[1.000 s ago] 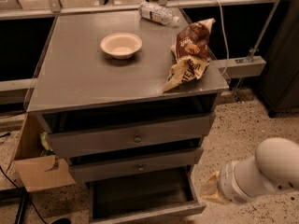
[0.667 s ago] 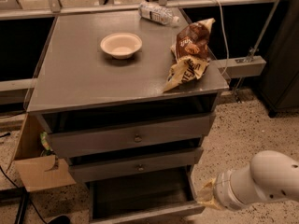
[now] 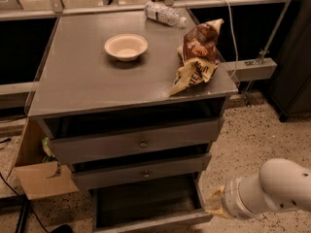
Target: Close bottom drawer
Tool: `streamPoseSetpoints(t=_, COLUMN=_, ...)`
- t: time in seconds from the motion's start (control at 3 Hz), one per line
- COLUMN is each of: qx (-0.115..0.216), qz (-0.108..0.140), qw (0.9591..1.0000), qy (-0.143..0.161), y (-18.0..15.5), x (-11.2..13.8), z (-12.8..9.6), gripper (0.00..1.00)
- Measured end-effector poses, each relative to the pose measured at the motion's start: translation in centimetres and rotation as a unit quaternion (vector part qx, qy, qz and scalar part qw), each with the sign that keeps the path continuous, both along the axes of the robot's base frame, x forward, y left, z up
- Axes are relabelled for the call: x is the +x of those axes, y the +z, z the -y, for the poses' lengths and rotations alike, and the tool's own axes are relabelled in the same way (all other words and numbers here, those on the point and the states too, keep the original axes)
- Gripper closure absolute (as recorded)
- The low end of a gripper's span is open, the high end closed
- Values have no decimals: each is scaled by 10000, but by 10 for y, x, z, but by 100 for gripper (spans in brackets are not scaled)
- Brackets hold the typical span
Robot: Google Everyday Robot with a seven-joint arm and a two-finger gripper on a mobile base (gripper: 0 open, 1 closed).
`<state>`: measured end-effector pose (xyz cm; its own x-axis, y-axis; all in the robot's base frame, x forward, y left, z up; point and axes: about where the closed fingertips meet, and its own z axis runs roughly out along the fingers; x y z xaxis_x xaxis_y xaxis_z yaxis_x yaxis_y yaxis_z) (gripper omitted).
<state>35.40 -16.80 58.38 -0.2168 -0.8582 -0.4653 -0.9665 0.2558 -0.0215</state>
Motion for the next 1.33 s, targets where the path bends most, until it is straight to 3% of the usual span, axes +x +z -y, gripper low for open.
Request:
streamPoseSetpoints(t=0.67, qx=-68, qz=255, qw=9996, qy=-122, y=-72, x=10, z=23, gripper=100)
streamPoseSetpoints(t=1.0, qx=-61, qz=468, qw=9988, qy=-98, y=-109, x=15, z=25, gripper=100)
streamPoseSetpoints(t=1.33, qx=-52, qz=516, qw=9987, qy=-22, y=-154, x=14, z=23, gripper=100)
